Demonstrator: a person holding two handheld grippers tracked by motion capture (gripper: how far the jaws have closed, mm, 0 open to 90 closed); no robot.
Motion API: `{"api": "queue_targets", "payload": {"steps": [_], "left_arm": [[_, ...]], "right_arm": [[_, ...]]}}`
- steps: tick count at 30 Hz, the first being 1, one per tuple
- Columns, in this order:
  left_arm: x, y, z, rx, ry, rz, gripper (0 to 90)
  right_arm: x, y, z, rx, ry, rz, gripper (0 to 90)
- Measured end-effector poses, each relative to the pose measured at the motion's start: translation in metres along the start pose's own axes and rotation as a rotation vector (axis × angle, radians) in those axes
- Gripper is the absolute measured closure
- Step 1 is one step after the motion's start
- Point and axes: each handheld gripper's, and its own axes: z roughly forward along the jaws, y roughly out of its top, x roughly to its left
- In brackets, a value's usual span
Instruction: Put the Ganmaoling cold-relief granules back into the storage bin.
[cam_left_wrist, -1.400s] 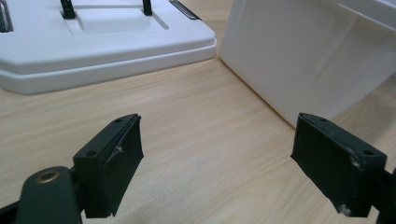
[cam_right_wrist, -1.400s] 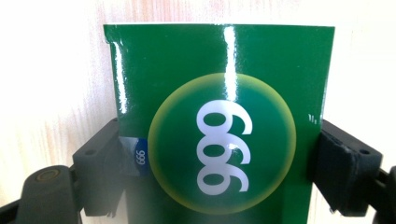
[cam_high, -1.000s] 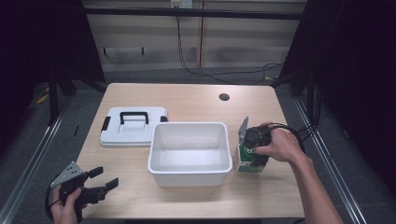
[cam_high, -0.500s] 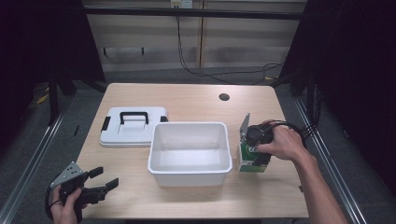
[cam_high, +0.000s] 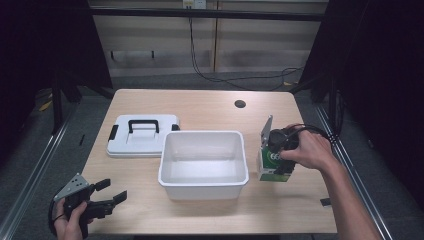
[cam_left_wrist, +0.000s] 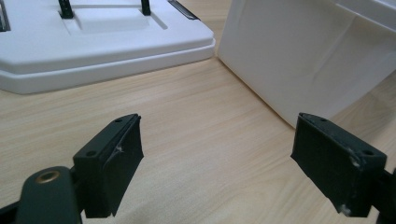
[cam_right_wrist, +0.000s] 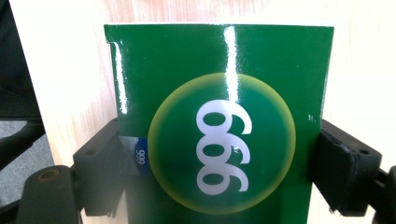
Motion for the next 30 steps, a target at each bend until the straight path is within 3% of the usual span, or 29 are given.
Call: {"api": "queue_targets", "payload": {"steps": [9,30], "left_arm": [[0.0,0.0,0.0,-0.001,0.001,-0.001,15.8],[-0.001,0.0,0.0,-0.002,-0.003,0.0,15.8]], "right_arm": [[-0.001,0.002,-0.013,0.007,0.008,0.006,15.7],[-0.001,0.011,-0.065,0.021,-0.044,-0.001,15.7]]}}
